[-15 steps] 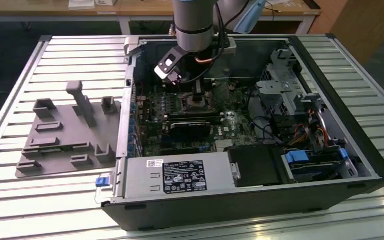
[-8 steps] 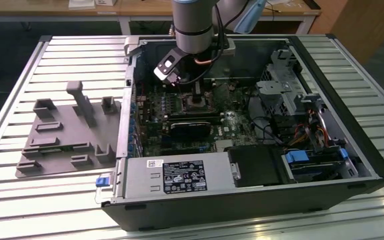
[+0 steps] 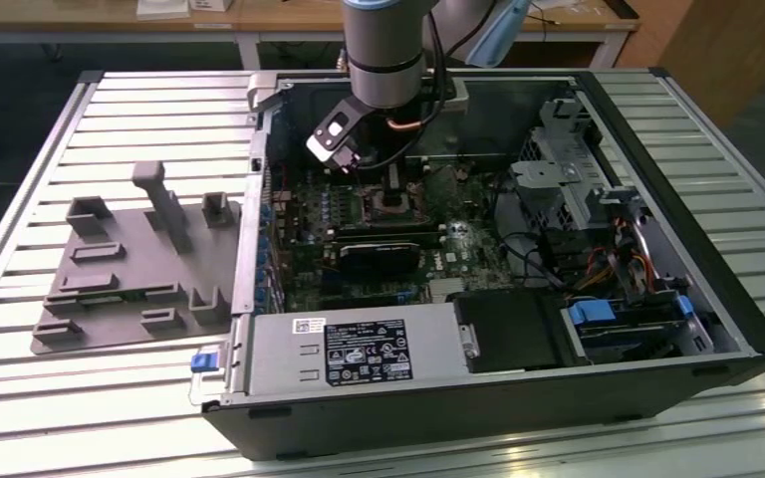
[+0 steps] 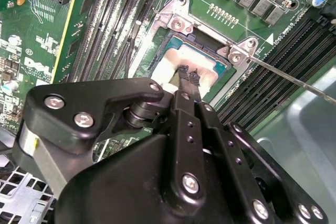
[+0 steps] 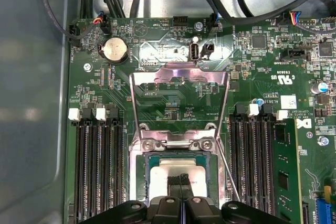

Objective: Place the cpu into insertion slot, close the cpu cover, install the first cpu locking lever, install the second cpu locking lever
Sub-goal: 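Place the cpu into insertion slot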

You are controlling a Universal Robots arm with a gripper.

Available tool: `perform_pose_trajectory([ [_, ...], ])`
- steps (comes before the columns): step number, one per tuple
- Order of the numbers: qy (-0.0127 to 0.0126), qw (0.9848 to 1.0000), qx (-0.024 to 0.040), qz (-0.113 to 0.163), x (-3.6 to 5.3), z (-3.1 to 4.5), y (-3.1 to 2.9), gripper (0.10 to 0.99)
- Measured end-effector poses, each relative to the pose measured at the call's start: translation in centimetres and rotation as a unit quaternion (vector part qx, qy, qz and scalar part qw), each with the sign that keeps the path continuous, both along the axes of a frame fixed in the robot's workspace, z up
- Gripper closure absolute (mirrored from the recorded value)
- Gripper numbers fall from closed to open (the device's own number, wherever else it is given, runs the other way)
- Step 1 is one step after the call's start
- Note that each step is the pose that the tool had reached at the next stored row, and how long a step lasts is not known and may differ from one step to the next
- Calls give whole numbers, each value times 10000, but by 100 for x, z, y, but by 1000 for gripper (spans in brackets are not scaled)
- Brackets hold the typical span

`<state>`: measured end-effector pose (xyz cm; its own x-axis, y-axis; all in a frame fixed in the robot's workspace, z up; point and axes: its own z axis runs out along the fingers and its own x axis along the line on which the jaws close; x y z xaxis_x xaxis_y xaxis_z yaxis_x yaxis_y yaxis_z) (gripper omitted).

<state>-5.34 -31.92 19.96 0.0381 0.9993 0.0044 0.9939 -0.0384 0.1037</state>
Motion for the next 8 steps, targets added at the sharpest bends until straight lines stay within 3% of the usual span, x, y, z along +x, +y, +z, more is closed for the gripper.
perform_pose_trajectory([
  [8,0,10000,1,0,0,-5,0,984],
])
